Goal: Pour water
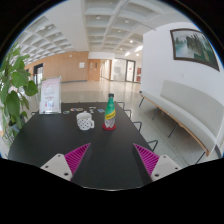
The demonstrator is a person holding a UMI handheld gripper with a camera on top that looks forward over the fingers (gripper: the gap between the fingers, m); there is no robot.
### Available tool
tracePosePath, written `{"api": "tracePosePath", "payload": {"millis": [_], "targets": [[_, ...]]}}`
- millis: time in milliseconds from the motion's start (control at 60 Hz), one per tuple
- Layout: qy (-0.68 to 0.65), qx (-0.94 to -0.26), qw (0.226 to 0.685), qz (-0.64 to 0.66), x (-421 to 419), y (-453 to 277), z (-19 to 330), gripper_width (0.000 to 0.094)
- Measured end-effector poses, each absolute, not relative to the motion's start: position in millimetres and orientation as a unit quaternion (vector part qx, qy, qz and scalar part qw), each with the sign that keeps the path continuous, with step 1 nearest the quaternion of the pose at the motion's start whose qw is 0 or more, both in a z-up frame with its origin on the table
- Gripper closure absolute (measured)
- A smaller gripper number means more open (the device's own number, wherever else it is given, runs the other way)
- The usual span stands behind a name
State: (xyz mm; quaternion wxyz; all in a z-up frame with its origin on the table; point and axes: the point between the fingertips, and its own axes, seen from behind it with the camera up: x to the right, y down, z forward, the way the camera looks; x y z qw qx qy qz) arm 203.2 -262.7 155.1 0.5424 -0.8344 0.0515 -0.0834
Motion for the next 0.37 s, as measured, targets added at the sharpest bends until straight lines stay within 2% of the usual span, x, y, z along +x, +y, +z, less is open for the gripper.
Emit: {"api": "tracePosePath", "payload": {"millis": [167,367], "targets": [[0.043,-0.836,0.539,-0.095,205.1,-289.7,152.4,0.0078],[0.039,-0.832,0.547,-0.084,201.1,-289.9,158.2,0.0081]]}}
